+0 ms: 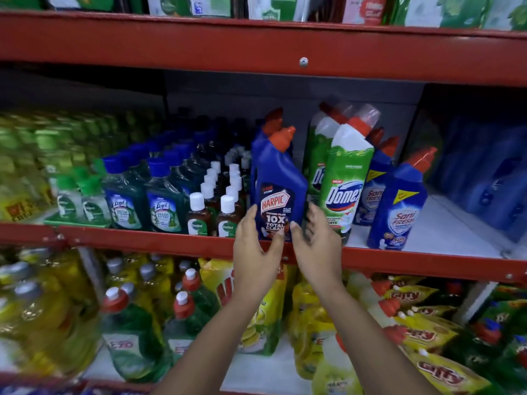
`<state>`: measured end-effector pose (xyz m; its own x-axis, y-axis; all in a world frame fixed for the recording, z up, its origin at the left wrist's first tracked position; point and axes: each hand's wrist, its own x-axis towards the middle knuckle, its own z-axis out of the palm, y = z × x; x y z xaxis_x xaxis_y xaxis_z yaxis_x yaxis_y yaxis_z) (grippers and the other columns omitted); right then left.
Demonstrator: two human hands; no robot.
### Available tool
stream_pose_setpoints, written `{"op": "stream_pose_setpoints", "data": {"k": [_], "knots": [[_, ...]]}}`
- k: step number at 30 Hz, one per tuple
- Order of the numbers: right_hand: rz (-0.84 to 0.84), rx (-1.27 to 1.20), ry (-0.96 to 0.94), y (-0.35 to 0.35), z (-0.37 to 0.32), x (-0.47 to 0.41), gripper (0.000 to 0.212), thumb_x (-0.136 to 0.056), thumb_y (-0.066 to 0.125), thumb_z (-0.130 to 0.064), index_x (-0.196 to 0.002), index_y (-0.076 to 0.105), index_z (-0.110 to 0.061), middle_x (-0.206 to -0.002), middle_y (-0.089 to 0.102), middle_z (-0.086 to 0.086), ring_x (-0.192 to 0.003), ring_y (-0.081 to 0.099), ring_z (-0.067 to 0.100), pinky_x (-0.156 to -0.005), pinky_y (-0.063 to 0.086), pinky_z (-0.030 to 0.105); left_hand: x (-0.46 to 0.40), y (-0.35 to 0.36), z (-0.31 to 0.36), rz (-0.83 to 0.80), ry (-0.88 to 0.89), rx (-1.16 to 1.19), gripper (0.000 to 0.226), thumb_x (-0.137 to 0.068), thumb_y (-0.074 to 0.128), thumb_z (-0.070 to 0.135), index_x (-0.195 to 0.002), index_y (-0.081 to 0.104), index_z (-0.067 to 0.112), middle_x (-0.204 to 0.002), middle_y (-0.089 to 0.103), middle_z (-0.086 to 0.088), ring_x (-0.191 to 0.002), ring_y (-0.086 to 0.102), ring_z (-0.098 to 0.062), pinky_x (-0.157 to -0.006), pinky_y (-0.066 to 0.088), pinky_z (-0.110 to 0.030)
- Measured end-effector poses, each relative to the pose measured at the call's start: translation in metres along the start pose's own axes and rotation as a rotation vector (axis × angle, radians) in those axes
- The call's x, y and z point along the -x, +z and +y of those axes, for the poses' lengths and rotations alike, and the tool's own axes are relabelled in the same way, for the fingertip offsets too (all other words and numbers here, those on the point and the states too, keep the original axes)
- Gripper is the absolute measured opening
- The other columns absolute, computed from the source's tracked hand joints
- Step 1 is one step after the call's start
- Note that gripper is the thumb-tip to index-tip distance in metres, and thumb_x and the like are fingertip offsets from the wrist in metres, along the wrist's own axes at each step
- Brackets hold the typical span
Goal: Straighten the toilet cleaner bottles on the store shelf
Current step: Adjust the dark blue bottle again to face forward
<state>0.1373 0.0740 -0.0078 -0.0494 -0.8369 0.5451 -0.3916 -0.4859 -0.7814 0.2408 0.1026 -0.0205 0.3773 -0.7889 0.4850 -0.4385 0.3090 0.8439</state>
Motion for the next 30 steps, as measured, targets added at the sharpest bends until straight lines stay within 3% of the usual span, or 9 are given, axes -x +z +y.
{"op": "stream_pose_setpoints", "data": {"k": [3, 8, 13, 19, 24, 28, 30], "knots": [[-0.016, 0.024, 0.009, -0.001, -0.001, -0.006, 0.039, -0.089, 0.059, -0.01, -0.128, 0.054, -0.014, -0.106, 0.063, -0.011, -0.101, 0.066, 0.011, -0.092, 0.056, 0.041, -0.006, -0.005, -0.004, -0.049, -0.029, 0.042, 0.063, -0.083, 0.066, 0.033, -0.14, 0.039, 0.028, -0.132, 0.06, 0.005, -0.122, 0.057, -0.012, -0.104, 0.049, -0.042], [-0.024, 0.021, 0.038, 0.001, -0.001, -0.009, 0.037, -0.088, 0.06, -0.008, -0.125, 0.056, -0.013, -0.114, 0.071, 0.001, -0.097, 0.068, 0.009, -0.087, 0.056, 0.026, -0.01, -0.011, -0.004, -0.086, -0.028, 0.116, 0.057, -0.083, 0.068, 0.019, -0.135, 0.046, 0.028, -0.119, 0.066, 0.009, -0.11, 0.063, -0.006, -0.099, 0.053, -0.039], [-0.037, -0.012, 0.062, 0.002, -0.005, -0.011, 0.039, -0.083, 0.07, -0.006, -0.118, 0.054, -0.011, -0.103, 0.063, -0.008, -0.092, 0.066, 0.006, -0.075, 0.053, 0.01, -0.012, -0.014, -0.003, -0.106, -0.036, 0.131, 0.06, -0.083, 0.069, 0.018, -0.136, 0.044, 0.027, -0.115, 0.065, 0.011, -0.106, 0.064, -0.005, -0.096, 0.054, -0.034], [-0.035, 0.015, 0.066, 0.012, -0.006, -0.015, 0.044, -0.078, 0.075, -0.004, -0.113, 0.05, -0.012, -0.104, 0.062, -0.006, -0.097, 0.069, 0.012, -0.074, 0.056, 0.014, -0.015, -0.015, -0.002, -0.128, -0.069, 0.139, 0.07, -0.083, 0.07, 0.019, -0.144, 0.036, 0.02, -0.123, 0.062, 0.005, -0.106, 0.061, -0.002, -0.094, 0.05, -0.024], [-0.035, 0.041, 0.056, 0.02, -0.006, -0.018, 0.047, -0.075, 0.079, -0.011, -0.111, 0.05, -0.012, -0.108, 0.065, -0.002, -0.097, 0.066, 0.012, -0.079, 0.057, 0.024, -0.018, -0.013, -0.003, -0.139, -0.083, 0.087, 0.081, -0.079, 0.065, 0.031, -0.149, 0.026, 0.02, -0.129, 0.061, 0.001, -0.118, 0.058, -0.012, -0.103, 0.046, -0.03], [-0.031, -0.01, 0.071, 0.019, -0.005, -0.018, 0.046, -0.076, 0.078, -0.009, -0.113, 0.051, -0.011, -0.106, 0.061, -0.005, -0.095, 0.063, 0.007, -0.069, 0.049, 0.003, -0.017, -0.011, -0.002, -0.139, -0.106, 0.067, 0.079, -0.084, 0.068, 0.02, -0.15, 0.024, 0.018, -0.13, 0.059, 0.0, -0.12, 0.057, -0.012, -0.098, 0.042, -0.021], [-0.012, -0.061, 0.081, 0.018, -0.004, -0.017, 0.045, -0.077, 0.077, -0.007, -0.116, 0.053, -0.011, -0.109, 0.065, 0.0, -0.097, 0.065, 0.01, -0.068, 0.048, 0.0, -0.016, -0.01, 0.001, -0.126, -0.105, 0.051, 0.081, -0.083, 0.068, 0.017, -0.15, 0.023, 0.018, -0.131, 0.058, -0.001, -0.12, 0.057, -0.014, -0.098, 0.044, -0.023]]}}
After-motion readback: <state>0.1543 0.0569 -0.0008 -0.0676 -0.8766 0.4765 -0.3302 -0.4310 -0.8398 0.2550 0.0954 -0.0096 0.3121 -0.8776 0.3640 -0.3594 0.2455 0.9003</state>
